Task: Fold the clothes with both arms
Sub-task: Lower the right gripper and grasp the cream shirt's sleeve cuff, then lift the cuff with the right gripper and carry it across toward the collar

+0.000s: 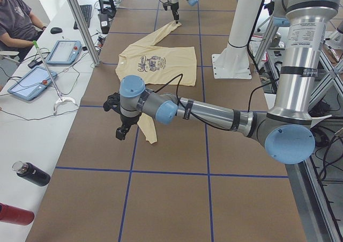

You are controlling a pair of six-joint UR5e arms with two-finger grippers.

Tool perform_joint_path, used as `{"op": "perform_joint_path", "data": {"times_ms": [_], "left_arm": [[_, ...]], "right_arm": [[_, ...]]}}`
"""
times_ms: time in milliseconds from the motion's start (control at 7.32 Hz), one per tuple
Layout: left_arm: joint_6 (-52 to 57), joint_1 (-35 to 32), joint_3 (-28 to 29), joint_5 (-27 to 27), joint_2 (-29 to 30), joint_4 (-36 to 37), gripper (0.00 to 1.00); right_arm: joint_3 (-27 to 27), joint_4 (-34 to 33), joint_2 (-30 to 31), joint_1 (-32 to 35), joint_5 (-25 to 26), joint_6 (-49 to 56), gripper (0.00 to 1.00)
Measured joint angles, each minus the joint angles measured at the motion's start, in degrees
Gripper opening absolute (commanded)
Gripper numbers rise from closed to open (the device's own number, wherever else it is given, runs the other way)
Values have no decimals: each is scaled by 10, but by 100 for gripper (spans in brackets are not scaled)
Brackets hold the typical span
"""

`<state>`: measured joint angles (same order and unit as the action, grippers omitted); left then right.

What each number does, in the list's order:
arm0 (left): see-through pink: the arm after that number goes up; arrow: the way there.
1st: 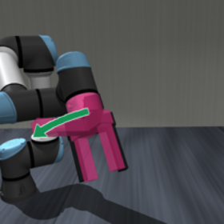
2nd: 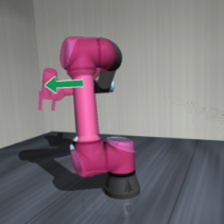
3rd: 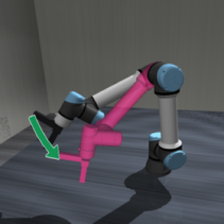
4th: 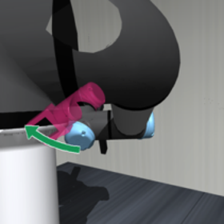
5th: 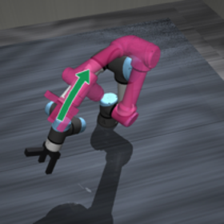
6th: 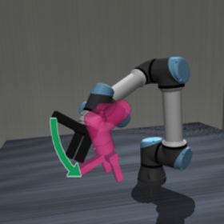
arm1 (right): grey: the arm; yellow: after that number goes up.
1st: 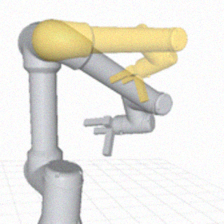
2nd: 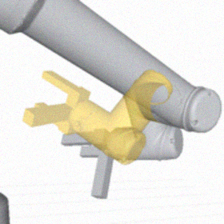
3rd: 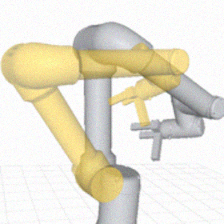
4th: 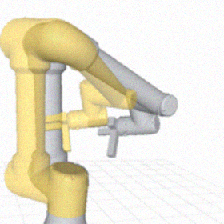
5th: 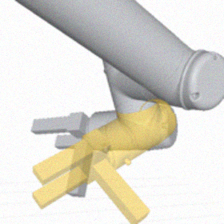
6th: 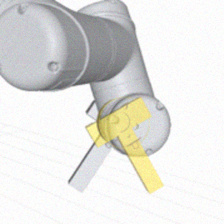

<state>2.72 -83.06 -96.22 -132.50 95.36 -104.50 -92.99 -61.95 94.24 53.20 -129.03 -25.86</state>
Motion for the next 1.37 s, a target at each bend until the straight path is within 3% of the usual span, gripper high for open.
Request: {"op": "perform_joint_path", "data": {"times_ms": [137,273,546,956,1366], "left_arm": [[0,0,0,0,0,0,100],[0,0,0,0,0,0,100],[0,0,1,-2,1,0,100],[-1,1,4,-7,4,0,100],[-1,1,9,-7,6,0,100]], "right_arm": [[-2,0,-1,0,-2,-1,5],[-6,1,-2,0,-3,-2,0],[-21,1,-3,2,-5,-11,0],[-93,6,-2,4,-22,-111,0],[-118,-4,-120,3,-20,-230,0]]}}
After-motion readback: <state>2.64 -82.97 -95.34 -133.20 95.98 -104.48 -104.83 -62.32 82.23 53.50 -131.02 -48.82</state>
